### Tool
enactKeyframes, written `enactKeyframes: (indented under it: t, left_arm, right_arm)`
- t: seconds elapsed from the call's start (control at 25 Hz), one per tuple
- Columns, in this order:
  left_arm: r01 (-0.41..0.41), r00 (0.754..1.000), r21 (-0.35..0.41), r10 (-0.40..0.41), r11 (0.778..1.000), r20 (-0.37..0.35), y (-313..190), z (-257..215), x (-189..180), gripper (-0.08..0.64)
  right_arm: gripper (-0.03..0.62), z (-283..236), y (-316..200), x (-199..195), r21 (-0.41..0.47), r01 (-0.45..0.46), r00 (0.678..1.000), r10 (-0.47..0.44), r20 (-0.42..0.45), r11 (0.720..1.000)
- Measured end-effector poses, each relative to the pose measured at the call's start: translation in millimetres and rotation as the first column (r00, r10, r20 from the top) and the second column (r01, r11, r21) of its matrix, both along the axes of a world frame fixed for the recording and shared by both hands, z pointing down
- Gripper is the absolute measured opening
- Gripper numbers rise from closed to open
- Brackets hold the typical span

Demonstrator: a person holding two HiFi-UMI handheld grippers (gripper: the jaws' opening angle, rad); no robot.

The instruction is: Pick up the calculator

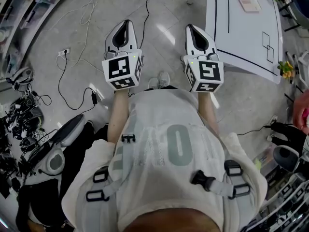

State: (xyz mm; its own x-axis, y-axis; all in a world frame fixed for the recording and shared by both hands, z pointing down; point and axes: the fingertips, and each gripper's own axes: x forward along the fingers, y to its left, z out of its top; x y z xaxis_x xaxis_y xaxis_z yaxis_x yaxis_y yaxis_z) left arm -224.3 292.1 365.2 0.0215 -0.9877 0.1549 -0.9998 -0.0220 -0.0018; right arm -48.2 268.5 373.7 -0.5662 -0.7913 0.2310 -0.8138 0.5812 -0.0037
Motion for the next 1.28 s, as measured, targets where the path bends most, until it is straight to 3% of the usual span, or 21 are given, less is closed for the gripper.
enactKeyframes:
  t: [0.36,0.6,0.92,1.08,1.28]
  left_arm:
    - [-0.01,1.0,0.052,0.012,0.999,-0.025,-28.2,-6.1,9.4,0.021]
    - [-0.099,0.995,0.102,0.1,0.99,-0.007,-76.7,-19.5,29.3,0.021]
    - [-0.171,0.985,0.167,0.173,0.971,-0.001,-187.4,-34.6,20.3,0.021]
    - [-0.212,0.977,0.156,0.214,0.965,0.006,-249.8,-38.5,9.4,0.021]
    - [-0.268,0.962,0.132,0.272,0.954,-0.007,-334.7,-40.0,-7.2,0.021]
  right_arm:
    - [0.006,-2.1,-25.4,15.3,0.016,-0.025,0.999,0.024,0.048,1.0]
    - [0.006,-21.8,-59.4,17.6,0.081,-0.019,0.998,0.015,0.054,0.997]
    - [0.006,-21.8,-149.8,10.4,0.141,-0.041,0.999,0.038,0.023,0.989]
    - [0.006,-26.7,-209.0,-3.9,0.127,-0.076,0.996,0.07,0.052,0.989]
    - [0.006,-27.9,-291.3,-33.1,0.091,-0.095,0.995,0.094,0.025,0.991]
